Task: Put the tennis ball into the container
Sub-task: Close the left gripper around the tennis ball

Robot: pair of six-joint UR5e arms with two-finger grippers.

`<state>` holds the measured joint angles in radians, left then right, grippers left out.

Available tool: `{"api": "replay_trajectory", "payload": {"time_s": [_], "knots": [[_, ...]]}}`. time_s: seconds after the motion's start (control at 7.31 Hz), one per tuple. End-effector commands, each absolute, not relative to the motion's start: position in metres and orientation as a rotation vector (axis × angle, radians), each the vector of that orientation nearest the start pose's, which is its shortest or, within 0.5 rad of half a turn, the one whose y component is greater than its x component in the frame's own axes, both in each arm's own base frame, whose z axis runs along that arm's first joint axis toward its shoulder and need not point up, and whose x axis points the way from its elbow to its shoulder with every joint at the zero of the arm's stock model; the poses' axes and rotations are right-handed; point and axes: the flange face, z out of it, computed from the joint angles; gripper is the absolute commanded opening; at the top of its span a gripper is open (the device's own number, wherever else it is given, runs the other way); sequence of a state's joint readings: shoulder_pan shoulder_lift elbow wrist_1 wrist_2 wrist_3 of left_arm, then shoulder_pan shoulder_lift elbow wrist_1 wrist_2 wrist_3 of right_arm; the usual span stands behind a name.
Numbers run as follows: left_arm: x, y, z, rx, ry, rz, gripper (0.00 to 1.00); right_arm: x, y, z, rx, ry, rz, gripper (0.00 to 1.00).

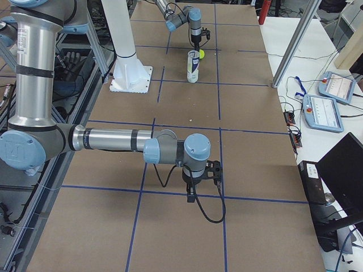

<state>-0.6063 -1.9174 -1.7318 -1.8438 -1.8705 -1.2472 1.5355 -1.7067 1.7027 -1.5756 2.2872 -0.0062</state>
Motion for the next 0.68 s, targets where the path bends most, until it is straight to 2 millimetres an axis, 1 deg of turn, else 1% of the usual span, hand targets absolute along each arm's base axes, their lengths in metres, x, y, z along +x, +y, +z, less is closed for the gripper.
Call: {"api": "replay_trajectory", "payload": {"time_s": [0.0,0.27,0.41,0.55], "knots": [[0.447,-0.451,0.370,0.114,0.812,-0.172,1.00,0.053,-0.435,0.661,-0.019,-0.716,-0.036,1.00],[0.444,-0.456,0.375,0.113,0.802,-0.183,1.00,0.053,-0.436,0.661,-0.018,-0.716,-0.037,1.00],[0.446,-0.457,0.381,0.106,0.792,-0.187,1.00,0.053,-0.436,0.661,-0.018,-0.716,-0.037,1.00],[0.447,-0.457,0.381,0.105,0.793,-0.184,1.00,0.053,-0.435,0.661,-0.019,-0.716,-0.036,1.00]]}}
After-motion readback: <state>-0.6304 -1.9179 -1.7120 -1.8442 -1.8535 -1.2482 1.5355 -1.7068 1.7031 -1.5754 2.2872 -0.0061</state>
